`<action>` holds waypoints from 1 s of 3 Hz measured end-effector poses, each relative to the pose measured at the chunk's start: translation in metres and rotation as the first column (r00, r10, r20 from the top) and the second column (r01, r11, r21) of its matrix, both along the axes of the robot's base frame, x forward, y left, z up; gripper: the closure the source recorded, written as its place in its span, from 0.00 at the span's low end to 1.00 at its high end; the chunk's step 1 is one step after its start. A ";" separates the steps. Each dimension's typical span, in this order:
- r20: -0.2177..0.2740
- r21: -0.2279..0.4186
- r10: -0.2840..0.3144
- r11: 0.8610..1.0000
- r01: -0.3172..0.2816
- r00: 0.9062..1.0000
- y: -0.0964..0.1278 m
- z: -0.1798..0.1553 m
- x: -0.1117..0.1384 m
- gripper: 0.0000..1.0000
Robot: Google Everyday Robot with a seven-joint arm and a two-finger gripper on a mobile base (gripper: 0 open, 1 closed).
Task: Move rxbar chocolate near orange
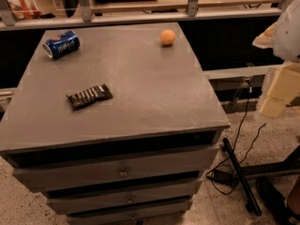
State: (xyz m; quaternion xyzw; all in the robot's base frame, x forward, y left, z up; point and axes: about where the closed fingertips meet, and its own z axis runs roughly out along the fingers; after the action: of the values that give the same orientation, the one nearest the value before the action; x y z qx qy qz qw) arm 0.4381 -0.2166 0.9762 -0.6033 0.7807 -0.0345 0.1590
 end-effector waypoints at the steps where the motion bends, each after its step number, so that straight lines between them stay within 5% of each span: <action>1: 0.000 0.000 0.000 1.000 0.000 1.000 0.000 0.000 0.000 0.00; 2: 0.000 0.101 0.001 0.995 -0.001 1.000 0.009 0.000 0.002 0.00; 3: 0.022 0.315 -0.004 0.949 -0.003 1.000 0.022 -0.019 0.019 0.00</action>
Offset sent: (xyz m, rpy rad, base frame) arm 0.0124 0.0561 0.0248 0.7710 0.0249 0.0084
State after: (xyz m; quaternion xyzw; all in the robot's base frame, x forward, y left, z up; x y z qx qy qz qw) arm 0.4569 -0.1951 0.9577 -0.5695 0.7745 0.0839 0.2622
